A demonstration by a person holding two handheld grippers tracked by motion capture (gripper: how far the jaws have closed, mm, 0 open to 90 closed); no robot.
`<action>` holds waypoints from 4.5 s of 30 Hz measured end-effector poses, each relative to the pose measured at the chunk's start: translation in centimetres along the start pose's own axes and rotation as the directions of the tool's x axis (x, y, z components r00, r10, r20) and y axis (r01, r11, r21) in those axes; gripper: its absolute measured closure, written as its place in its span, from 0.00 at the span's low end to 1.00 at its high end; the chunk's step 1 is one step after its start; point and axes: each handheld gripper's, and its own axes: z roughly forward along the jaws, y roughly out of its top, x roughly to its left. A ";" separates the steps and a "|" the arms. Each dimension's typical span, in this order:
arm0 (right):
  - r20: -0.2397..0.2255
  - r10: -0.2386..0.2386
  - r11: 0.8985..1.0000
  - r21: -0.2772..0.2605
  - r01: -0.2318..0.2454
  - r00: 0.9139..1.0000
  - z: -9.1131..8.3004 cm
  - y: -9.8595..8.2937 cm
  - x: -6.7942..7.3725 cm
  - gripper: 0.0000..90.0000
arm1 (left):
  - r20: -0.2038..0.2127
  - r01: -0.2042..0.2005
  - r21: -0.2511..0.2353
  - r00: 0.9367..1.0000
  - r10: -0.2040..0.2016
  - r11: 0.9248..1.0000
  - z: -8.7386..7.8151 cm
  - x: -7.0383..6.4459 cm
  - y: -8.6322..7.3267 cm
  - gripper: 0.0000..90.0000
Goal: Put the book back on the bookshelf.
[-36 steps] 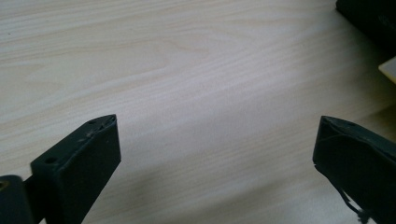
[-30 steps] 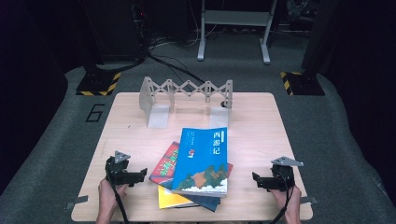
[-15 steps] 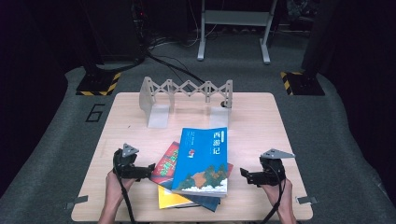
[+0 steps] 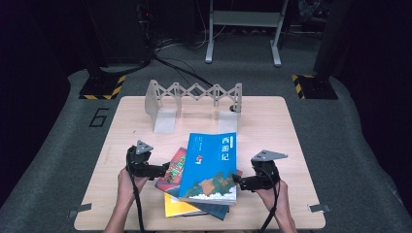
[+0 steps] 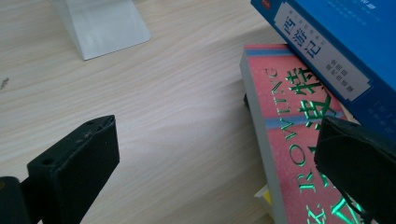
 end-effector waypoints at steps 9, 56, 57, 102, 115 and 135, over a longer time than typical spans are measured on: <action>0.007 -0.007 0.999 0.040 0.006 1.000 1.7 0.5 0.7 0.07 | 0.010 -0.010 0.027 1.000 0.010 1.000 1.1 0.0 1.3 0.00; 0.010 0.035 0.998 0.056 -0.036 0.999 3.9 1.8 0.4 0.00 | 0.220 -0.021 0.075 0.976 0.004 0.997 8.3 -3.1 8.3 0.00; 0.010 0.035 0.998 0.056 -0.036 0.999 3.9 1.8 0.4 0.00 | 0.220 -0.021 0.075 0.976 0.004 0.997 8.3 -3.1 8.3 0.00; -0.048 0.028 0.999 0.038 -0.026 0.998 4.6 1.9 0.8 0.03 | 0.353 0.109 0.129 0.924 -0.148 0.986 11.0 -3.2 8.6 0.00; -0.051 0.018 0.999 0.035 -0.016 0.999 4.6 1.9 0.7 0.03 | 0.383 0.157 0.167 0.899 -0.210 0.973 11.4 -2.7 8.4 0.00; -0.067 0.049 0.998 0.045 -0.046 0.997 4.8 1.9 0.6 0.03 | 0.403 0.139 0.173 0.893 -0.199 0.975 10.7 -3.0 9.1 0.02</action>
